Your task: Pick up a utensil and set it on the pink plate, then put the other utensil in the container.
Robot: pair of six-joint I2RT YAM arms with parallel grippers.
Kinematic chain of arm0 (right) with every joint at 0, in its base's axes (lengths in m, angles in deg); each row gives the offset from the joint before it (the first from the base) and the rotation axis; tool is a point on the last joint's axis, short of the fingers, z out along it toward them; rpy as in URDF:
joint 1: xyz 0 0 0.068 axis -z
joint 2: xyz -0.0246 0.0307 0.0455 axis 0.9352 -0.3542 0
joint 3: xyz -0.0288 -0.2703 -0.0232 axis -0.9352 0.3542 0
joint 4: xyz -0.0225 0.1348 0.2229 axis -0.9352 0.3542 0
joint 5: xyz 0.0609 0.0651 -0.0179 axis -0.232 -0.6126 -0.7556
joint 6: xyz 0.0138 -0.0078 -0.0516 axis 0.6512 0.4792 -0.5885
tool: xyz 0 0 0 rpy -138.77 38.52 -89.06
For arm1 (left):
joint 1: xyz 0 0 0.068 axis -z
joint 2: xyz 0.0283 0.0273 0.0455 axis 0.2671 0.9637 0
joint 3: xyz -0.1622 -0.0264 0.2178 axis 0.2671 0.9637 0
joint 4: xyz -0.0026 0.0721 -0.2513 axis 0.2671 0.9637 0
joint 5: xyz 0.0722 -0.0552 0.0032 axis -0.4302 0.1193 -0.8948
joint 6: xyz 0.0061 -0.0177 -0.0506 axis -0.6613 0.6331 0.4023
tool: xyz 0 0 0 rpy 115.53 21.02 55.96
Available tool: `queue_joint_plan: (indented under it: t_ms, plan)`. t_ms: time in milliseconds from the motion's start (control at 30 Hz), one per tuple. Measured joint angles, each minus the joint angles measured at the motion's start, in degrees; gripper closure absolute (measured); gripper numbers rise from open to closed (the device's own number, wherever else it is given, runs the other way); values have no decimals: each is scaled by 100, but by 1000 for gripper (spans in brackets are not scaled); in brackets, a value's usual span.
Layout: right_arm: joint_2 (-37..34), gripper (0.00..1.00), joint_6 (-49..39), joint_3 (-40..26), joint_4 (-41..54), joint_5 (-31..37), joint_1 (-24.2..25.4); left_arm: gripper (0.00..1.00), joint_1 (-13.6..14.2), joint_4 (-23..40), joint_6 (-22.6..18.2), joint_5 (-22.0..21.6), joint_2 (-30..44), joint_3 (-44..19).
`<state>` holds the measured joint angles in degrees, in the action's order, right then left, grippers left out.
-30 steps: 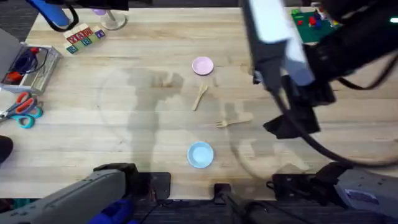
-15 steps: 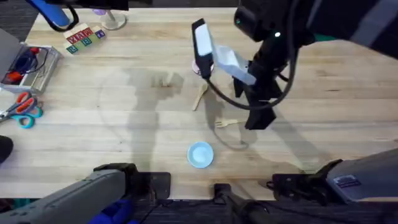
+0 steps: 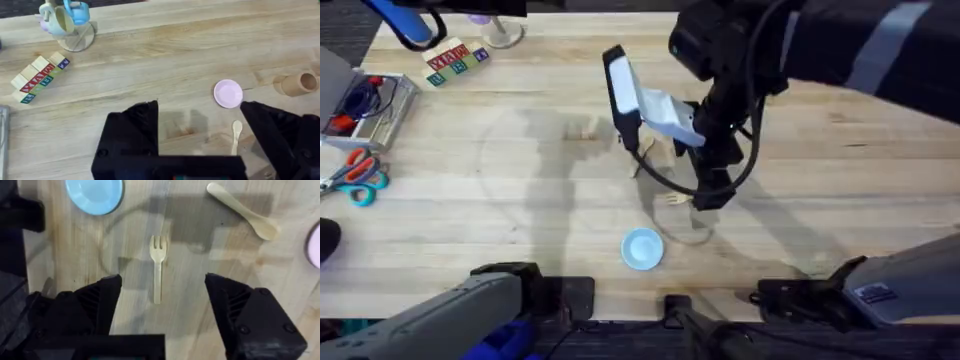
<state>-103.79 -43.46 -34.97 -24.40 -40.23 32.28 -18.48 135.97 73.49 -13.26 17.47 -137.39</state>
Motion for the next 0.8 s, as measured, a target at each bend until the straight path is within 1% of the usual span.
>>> queue_joint_plan:
  t_ms: [300, 467, 567, 800]
  plan:
    - [0, 6, 2, 784, -647, 92, 0, 8, -2, 2, 0, 0, 0, 0]
    - [0, 6, 4, 1331, -1123, 109, -4, 8, -2, 2, 1, 0, 0, 0]
    - [41, 6, 6, 1498, -1284, 178, -30, 8, -2, 4, 1, 0, 0, 0]
    - [140, 7, 30, 1623, -1486, 896, -523, 8, 0, 4, 0, 0, 0, 0]
